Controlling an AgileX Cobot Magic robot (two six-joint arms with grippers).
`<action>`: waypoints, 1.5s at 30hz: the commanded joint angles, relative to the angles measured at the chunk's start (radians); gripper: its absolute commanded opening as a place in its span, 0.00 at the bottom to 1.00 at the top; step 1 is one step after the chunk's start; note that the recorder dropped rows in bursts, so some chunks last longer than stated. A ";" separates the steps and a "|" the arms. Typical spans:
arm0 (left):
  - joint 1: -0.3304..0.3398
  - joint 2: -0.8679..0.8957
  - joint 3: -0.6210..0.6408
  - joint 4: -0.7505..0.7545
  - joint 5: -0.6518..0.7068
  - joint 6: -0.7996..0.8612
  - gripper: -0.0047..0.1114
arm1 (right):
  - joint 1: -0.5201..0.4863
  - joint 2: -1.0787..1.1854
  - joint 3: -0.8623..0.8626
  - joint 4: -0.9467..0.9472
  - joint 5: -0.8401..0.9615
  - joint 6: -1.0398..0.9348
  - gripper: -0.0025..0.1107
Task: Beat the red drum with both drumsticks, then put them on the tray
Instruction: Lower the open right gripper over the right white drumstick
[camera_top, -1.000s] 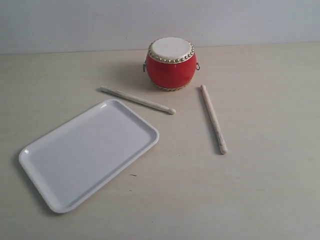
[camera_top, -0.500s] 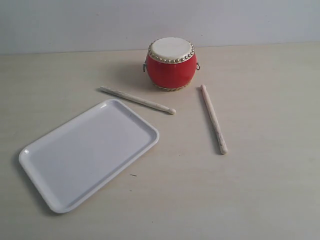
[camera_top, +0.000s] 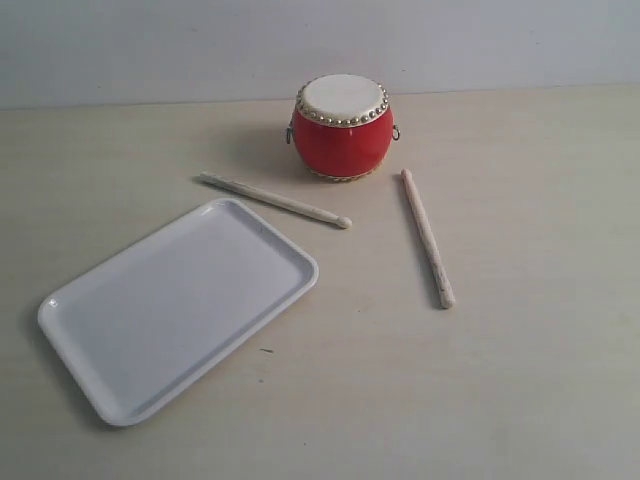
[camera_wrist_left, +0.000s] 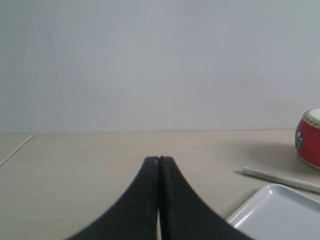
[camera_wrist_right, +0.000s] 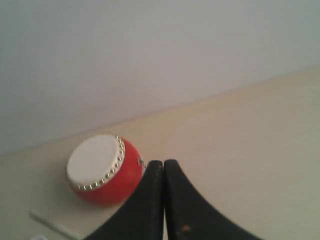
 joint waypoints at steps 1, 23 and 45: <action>0.000 -0.006 0.000 0.001 -0.003 -0.003 0.04 | -0.005 0.123 -0.129 -0.005 0.244 -0.094 0.02; 0.000 -0.006 0.000 0.001 -0.003 -0.003 0.04 | 0.226 0.700 -0.543 -0.182 0.824 -0.055 0.06; 0.000 -0.006 0.000 0.001 -0.003 -0.003 0.04 | 0.309 0.901 -0.530 -0.143 0.722 -0.054 0.44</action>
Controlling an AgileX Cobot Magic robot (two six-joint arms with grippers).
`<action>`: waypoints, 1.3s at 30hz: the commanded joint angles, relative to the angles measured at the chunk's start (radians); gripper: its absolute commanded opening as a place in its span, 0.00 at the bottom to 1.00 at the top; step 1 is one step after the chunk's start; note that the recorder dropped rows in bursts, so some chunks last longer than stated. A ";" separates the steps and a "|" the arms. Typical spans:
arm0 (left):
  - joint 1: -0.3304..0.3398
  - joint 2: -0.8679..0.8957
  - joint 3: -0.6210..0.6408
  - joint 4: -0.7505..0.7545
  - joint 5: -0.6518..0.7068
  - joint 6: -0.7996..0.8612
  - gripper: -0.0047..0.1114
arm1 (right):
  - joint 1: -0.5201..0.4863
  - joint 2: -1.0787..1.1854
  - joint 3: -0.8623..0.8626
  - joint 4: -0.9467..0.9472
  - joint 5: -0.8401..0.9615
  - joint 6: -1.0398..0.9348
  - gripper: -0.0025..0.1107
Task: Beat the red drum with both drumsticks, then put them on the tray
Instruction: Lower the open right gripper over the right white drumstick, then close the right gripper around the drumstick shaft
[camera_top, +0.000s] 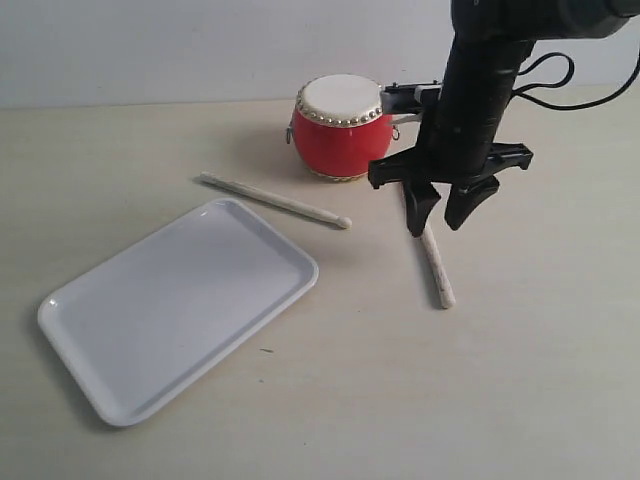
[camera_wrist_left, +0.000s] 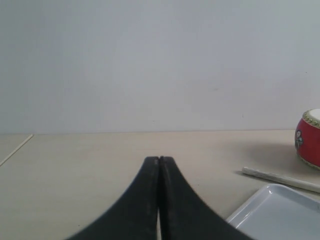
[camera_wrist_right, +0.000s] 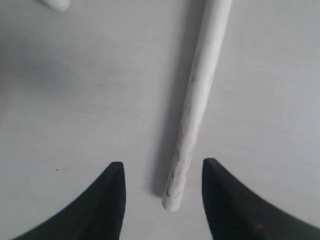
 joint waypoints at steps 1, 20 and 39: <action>0.000 -0.006 0.000 0.001 -0.003 -0.003 0.04 | 0.011 0.025 0.002 -0.006 -0.062 0.004 0.44; 0.000 -0.006 0.000 0.001 -0.003 -0.003 0.04 | 0.011 0.061 0.131 -0.039 -0.262 0.040 0.40; 0.000 -0.006 0.000 0.001 -0.003 -0.003 0.04 | 0.011 0.063 0.131 -0.077 -0.244 0.107 0.35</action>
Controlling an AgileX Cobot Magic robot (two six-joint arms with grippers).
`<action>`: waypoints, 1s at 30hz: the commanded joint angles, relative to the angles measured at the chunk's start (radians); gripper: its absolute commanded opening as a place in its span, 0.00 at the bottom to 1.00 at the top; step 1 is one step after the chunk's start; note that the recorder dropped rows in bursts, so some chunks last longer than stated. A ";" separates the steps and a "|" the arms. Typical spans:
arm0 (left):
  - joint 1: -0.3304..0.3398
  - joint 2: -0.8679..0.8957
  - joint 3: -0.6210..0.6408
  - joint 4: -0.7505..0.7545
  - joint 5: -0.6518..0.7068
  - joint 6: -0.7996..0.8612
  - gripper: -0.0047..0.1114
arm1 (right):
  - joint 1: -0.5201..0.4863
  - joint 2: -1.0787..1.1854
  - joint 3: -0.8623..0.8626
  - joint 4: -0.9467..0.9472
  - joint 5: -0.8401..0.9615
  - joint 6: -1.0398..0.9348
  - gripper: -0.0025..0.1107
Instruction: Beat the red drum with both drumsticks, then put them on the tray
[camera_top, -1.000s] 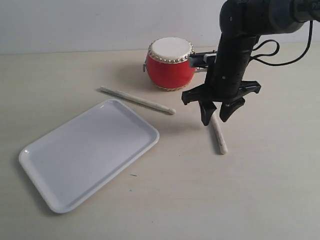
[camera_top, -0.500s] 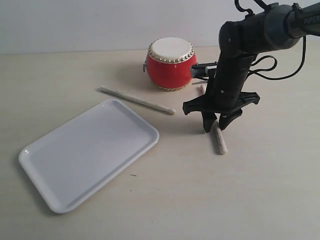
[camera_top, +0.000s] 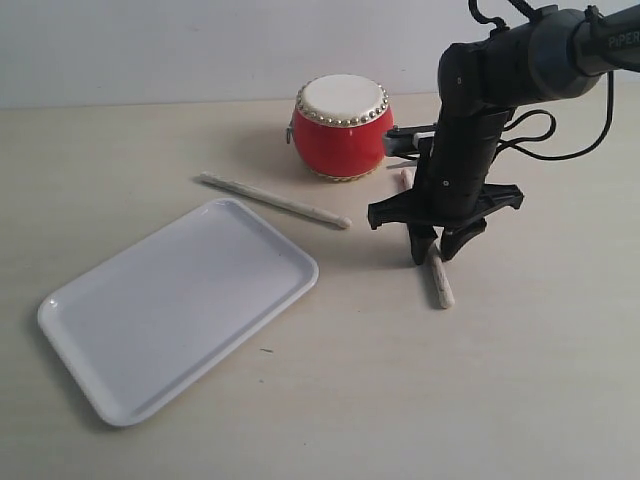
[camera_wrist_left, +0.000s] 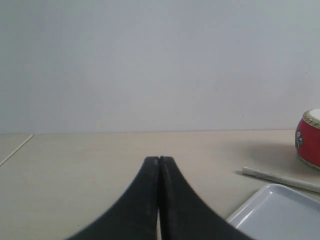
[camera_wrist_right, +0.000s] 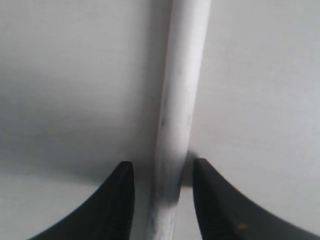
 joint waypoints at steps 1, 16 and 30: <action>0.000 -0.006 0.000 0.001 -0.003 -0.003 0.04 | 0.001 -0.002 0.001 -0.011 0.003 0.007 0.35; 0.000 -0.006 0.000 0.001 -0.003 -0.003 0.04 | 0.001 -0.002 0.001 -0.011 0.018 0.007 0.24; 0.000 -0.006 0.000 0.001 -0.003 -0.003 0.04 | 0.001 -0.005 0.001 -0.009 0.032 0.060 0.02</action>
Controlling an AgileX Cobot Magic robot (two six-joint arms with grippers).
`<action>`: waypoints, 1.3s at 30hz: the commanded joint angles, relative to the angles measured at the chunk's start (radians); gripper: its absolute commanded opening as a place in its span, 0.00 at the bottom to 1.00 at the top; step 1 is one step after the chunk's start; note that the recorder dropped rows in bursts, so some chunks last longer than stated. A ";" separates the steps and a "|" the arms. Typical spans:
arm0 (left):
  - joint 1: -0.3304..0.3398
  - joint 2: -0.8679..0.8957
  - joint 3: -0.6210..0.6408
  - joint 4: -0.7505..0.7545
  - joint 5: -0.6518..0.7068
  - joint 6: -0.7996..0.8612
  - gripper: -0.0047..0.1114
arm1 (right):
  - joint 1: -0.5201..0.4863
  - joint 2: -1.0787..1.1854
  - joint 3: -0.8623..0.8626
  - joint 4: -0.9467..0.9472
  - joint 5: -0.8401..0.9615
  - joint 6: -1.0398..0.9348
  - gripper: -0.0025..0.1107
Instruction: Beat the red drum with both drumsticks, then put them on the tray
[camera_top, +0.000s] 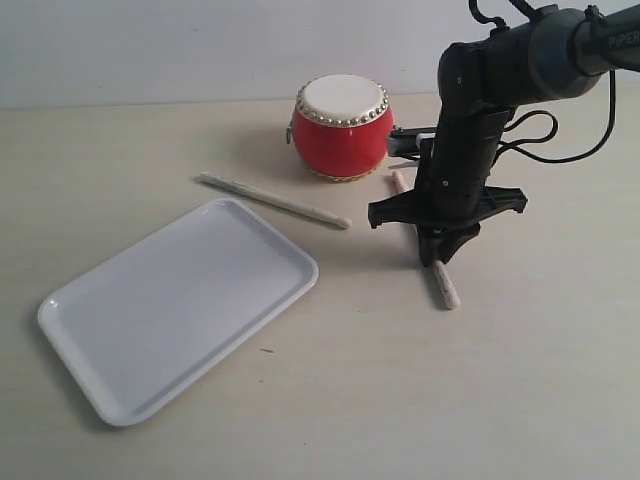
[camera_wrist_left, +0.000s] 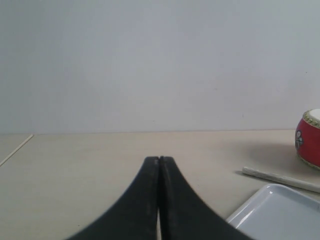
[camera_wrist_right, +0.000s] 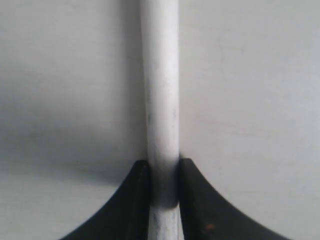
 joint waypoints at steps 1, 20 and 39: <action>0.000 -0.006 0.000 0.001 -0.003 -0.003 0.04 | 0.001 -0.009 0.001 -0.011 0.015 0.009 0.02; 0.000 -0.006 0.000 0.001 -0.003 -0.003 0.04 | 0.001 -0.185 0.001 -0.058 0.089 -0.020 0.02; 0.000 -0.006 0.000 0.001 -0.003 -0.003 0.04 | 0.001 -0.633 0.351 -0.080 -0.352 -0.106 0.02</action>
